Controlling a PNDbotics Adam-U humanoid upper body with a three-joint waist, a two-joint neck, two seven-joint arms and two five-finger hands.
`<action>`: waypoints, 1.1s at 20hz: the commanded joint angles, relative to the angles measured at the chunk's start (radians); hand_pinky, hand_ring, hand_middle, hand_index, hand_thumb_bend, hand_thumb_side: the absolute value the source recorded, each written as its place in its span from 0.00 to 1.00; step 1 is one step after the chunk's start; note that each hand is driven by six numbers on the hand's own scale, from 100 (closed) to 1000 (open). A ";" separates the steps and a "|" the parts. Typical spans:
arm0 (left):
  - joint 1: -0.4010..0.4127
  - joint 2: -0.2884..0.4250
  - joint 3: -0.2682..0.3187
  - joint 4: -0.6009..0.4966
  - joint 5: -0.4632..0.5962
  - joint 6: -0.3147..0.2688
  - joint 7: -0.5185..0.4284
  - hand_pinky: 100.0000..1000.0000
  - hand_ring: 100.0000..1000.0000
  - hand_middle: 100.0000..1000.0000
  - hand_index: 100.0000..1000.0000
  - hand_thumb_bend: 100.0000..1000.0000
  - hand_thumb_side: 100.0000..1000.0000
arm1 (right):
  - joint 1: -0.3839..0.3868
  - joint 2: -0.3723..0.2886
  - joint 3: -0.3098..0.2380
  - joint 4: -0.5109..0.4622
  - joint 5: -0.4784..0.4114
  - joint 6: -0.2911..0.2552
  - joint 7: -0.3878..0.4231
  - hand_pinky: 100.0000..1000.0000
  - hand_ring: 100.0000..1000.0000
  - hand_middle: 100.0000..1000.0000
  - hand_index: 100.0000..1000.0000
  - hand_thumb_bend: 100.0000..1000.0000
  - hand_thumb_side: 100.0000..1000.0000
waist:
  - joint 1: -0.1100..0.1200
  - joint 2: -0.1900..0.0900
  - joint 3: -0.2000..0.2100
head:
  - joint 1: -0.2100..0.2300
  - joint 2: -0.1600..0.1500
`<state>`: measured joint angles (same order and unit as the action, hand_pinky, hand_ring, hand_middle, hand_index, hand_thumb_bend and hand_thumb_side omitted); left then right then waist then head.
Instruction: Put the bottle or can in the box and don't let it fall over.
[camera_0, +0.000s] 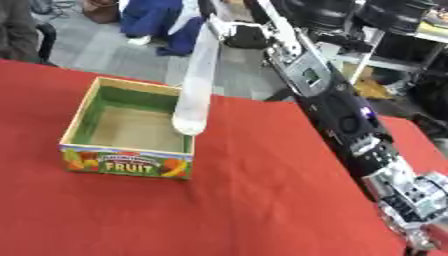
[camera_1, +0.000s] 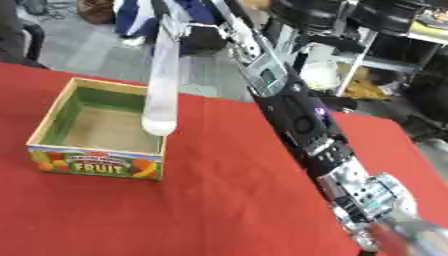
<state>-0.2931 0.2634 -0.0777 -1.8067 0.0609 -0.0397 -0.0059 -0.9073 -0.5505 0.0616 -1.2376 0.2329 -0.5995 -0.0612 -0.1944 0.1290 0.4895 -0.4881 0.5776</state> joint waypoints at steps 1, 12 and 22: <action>-0.024 0.013 -0.009 -0.016 0.005 -0.001 -0.011 0.74 0.73 0.56 0.73 0.04 0.74 | -0.026 0.001 -0.010 0.018 0.051 0.000 -0.049 0.45 0.48 0.48 0.26 0.00 0.31 | 0.007 -0.008 0.005 | -0.017 -0.016; -0.016 0.014 -0.010 -0.012 -0.001 0.001 -0.013 0.74 0.73 0.55 0.73 0.05 0.74 | -0.011 0.024 0.054 -0.004 0.240 -0.085 0.275 0.83 1.00 1.00 1.00 0.00 0.11 | 0.007 0.003 -0.020 | -0.008 -0.021; 0.050 0.017 0.031 0.002 -0.031 0.000 0.025 0.75 0.73 0.55 0.73 0.04 0.75 | 0.144 -0.073 0.048 -0.228 -0.085 -0.050 0.315 0.71 0.97 1.00 0.92 0.00 0.36 | 0.021 -0.002 -0.160 | 0.114 -0.018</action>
<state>-0.2373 0.2641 -0.0595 -1.7935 0.0402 -0.0383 0.0085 -0.7528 -0.5716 0.1229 -1.4044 0.2103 -0.6637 0.2681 -0.1874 0.1418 0.3204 -0.3938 0.5687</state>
